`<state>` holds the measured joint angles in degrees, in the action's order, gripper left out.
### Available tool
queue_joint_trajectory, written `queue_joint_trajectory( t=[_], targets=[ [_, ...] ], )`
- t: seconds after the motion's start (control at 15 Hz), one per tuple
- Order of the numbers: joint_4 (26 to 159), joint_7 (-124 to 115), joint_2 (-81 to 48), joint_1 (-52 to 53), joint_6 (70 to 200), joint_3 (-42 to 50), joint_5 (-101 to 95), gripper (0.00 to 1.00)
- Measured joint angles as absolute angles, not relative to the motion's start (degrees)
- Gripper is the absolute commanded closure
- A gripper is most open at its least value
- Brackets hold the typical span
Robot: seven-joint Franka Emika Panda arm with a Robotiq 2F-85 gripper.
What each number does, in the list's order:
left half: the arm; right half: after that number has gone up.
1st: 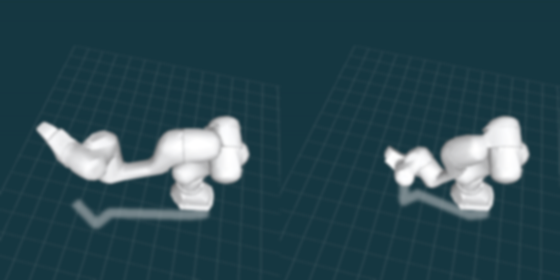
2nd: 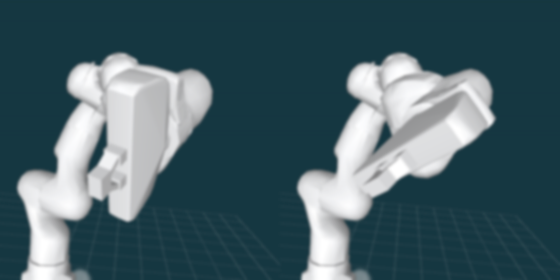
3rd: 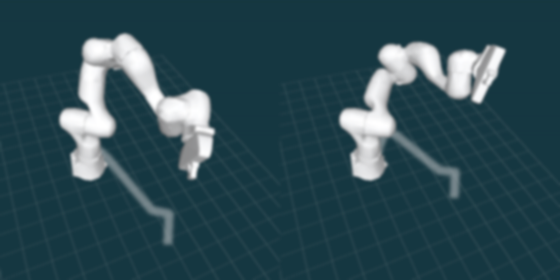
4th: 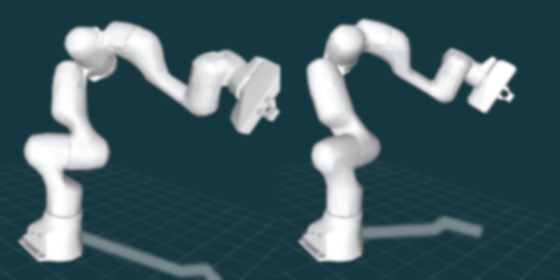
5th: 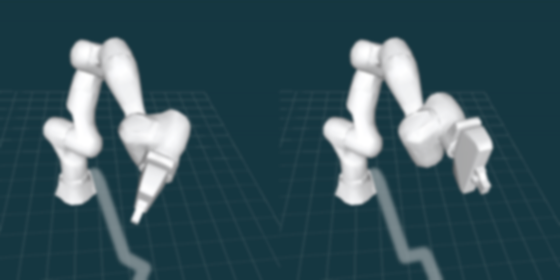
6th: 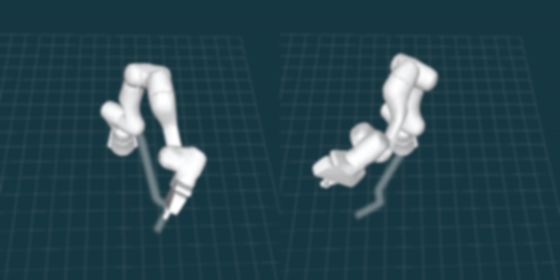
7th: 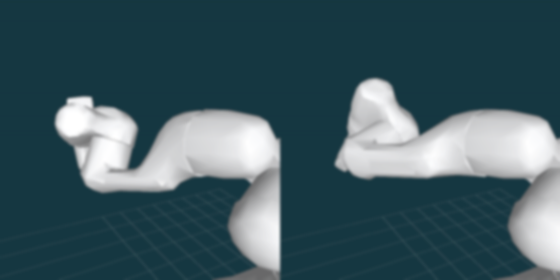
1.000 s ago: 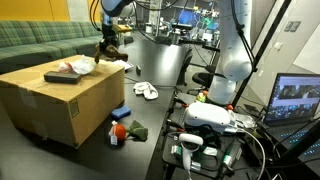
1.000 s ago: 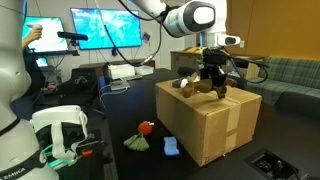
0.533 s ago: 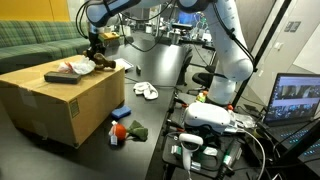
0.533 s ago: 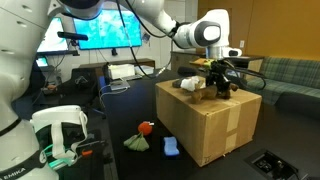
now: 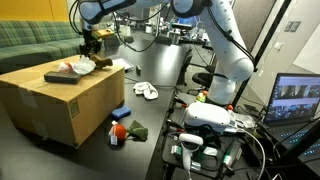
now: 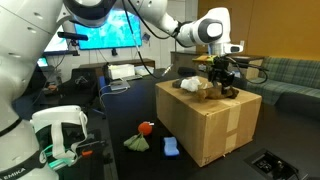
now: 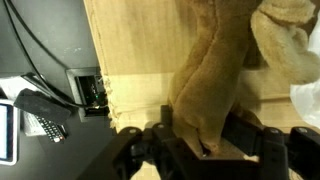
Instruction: Put the objects on the surface on the box and the objects on the box on the counter top
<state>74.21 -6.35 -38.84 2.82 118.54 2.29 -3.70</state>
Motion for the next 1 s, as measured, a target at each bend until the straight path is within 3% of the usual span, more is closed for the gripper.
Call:
queue_joint_trajectory(
  t=[0.13, 0.2, 1.0],
  targets=[
    [72.68, -7.11, -38.59, 3.40, 118.39, 2.42, -4.45, 0.02],
    [72.11, -7.47, -38.33, 3.79, 118.44, 2.45, -4.78, 0.00],
    [72.94, -8.40, -36.13, 10.50, 119.38, 0.41, -5.87, 0.00]
  ],
)
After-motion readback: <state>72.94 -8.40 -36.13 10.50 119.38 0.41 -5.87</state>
